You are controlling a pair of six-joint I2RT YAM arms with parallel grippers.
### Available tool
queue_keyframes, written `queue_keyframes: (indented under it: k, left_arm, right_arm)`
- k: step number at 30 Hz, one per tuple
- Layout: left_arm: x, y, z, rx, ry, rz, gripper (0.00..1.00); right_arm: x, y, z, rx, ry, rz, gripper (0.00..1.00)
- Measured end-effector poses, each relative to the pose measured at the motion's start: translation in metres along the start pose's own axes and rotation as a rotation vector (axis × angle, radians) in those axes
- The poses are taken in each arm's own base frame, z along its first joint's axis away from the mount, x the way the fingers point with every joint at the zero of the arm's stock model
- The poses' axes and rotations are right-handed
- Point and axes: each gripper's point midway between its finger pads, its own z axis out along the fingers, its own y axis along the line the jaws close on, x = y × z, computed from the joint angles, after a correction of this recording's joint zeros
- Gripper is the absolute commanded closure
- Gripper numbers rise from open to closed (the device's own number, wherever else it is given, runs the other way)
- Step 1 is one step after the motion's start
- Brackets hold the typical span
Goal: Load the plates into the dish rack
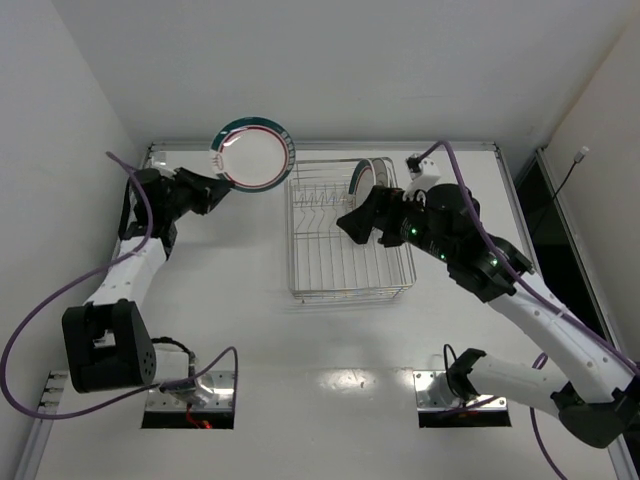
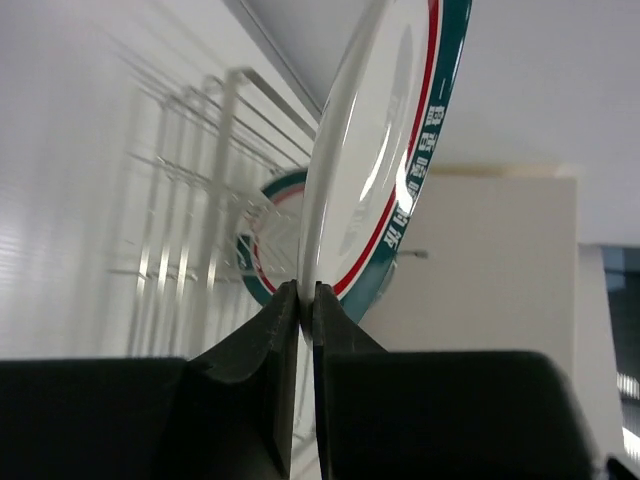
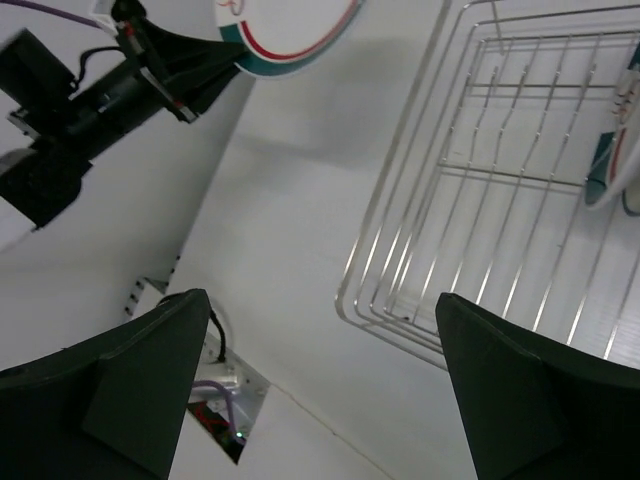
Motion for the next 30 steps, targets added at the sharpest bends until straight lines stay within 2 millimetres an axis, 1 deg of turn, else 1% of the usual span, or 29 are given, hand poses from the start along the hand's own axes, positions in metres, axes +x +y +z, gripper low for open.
queue_keyframes:
  k: [1, 2, 4, 6, 7, 9, 13, 16, 17, 18, 19, 20, 21, 22, 23, 24, 25, 26, 28, 30]
  left_arm:
    - [0.012, -0.006, 0.0, 0.022, 0.028, -0.004, 1.0]
    - [0.026, -0.012, -0.001, 0.045, 0.064, -0.007, 1.0]
    - [0.053, -0.021, -0.002, 0.077, 0.134, -0.014, 1.0]
    - [0.088, -0.031, -0.005, 0.112, 0.227, -0.023, 1.0]
    - [0.094, -0.032, -0.006, 0.116, 0.243, -0.025, 1.0]
    - [0.12, -0.036, -0.013, 0.137, 0.305, -0.032, 1.0]
    - [0.162, -0.043, -0.028, 0.166, 0.406, -0.039, 1.0]
    - [0.188, -0.049, -0.039, 0.19, 0.469, -0.04, 1.0]
    - [0.198, -0.051, -0.043, 0.198, 0.492, -0.038, 1.0]
    - [0.206, -0.054, -0.046, 0.206, 0.514, -0.035, 1.0]
    - [0.213, -0.056, -0.048, 0.209, 0.528, -0.036, 1.0]
    - [0.217, -0.056, -0.049, 0.209, 0.534, -0.036, 0.96]
    - [0.22, -0.054, -0.049, 0.2, 0.535, -0.039, 0.91]
    - [0.22, -0.052, -0.048, 0.193, 0.533, -0.039, 0.82]
    - [0.221, -0.048, -0.047, 0.177, 0.529, -0.032, 0.65]
    - [0.224, -0.041, -0.048, 0.156, 0.542, -0.022, 0.58]
    - [0.227, -0.039, -0.049, 0.153, 0.556, -0.009, 0.53]
    - [0.228, -0.038, -0.05, 0.15, 0.566, 0.019, 0.51]
    - [0.227, -0.034, -0.049, 0.116, 0.576, 0.088, 0.45]
    - [0.215, -0.032, -0.041, 0.06, 0.547, 0.167, 0.45]
  right_arm:
    - [-0.001, 0.003, 0.003, -0.015, -0.001, 0.011, 0.04]
    - [-0.003, 0.004, 0.007, -0.025, -0.006, 0.017, 0.02]
    - [-0.005, 0.003, 0.016, -0.036, -0.003, 0.034, 0.01]
    - [-0.001, -0.001, 0.029, -0.05, 0.01, 0.063, 0.01]
    - [0.002, -0.004, 0.034, -0.053, 0.014, 0.077, 0.01]
    - [0.01, -0.014, 0.045, -0.054, 0.032, 0.116, 0.01]
    - [0.028, -0.035, 0.064, -0.047, 0.079, 0.191, 0.01]
    - [0.034, -0.044, 0.076, -0.047, 0.106, 0.224, 0.01]
    - [0.034, -0.047, 0.078, -0.052, 0.106, 0.233, 0.05]
    - [0.035, -0.048, 0.08, -0.06, 0.111, 0.24, 0.23]
    - [0.037, -0.05, 0.081, -0.069, 0.115, 0.247, 0.36]
    - [0.037, -0.051, 0.082, -0.077, 0.117, 0.249, 0.54]
    - [0.037, -0.054, 0.083, -0.08, 0.116, 0.253, 0.88]
    - [0.036, -0.057, 0.084, -0.082, 0.113, 0.262, 1.0]
    - [0.033, -0.056, 0.083, -0.098, 0.115, 0.292, 1.0]
    - [0.028, -0.054, 0.084, -0.113, 0.102, 0.288, 1.0]
    - [0.027, -0.054, 0.084, -0.11, 0.098, 0.283, 1.0]
    - [0.029, -0.054, 0.084, -0.108, 0.106, 0.278, 1.0]
    - [0.032, -0.061, 0.083, -0.066, 0.115, 0.274, 1.0]
    - [0.031, -0.071, 0.081, -0.001, 0.119, 0.257, 1.0]
